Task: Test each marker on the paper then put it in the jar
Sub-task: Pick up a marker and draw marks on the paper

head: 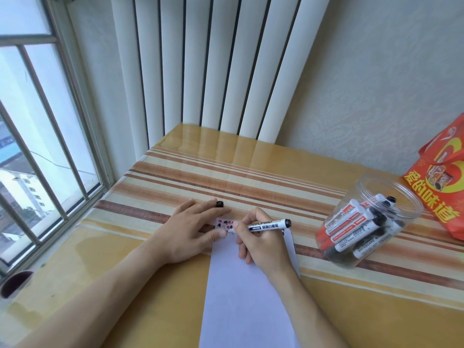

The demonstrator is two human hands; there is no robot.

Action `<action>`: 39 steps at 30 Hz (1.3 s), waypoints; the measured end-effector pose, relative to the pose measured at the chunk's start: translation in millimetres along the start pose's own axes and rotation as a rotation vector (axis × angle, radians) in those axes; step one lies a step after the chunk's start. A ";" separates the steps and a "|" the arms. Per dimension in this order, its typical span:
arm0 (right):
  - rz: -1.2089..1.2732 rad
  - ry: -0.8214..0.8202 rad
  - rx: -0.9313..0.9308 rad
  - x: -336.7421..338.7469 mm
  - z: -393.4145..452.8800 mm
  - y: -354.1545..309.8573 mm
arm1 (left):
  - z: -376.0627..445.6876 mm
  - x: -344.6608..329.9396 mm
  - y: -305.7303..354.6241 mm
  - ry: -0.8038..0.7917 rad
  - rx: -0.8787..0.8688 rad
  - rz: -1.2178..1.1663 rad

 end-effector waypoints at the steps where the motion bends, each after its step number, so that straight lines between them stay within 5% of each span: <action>1: 0.023 0.001 0.018 1.3 -0.2 -1.9 | -0.1 3.0 -0.1 0.076 -0.003 -0.067; 5: 0.117 0.002 0.107 6.7 -1.9 -11.4 | -3.7 11.2 1.1 0.334 0.030 -0.173; 9: 0.193 -0.031 0.185 5.5 -5.2 -15.6 | -5.0 13.5 7.4 0.423 0.076 -0.211; 24: 0.029 -0.083 0.268 -0.1 -8.5 -14.8 | -1.7 7.4 19.5 0.314 0.015 -0.223; 39: 0.085 -0.072 0.229 7.1 -8.8 -16.2 | 0.9 6.1 18.1 0.382 -0.152 -0.057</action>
Point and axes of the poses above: each hand's wrist, its own z-axis towards the middle knuckle, its own x-axis out of the back of the hand, y = z × x, the point moved 1 cm from there along z, towards the middle knuckle, and after that the axes turned 1 degree about -x, right-handed, at the moved point
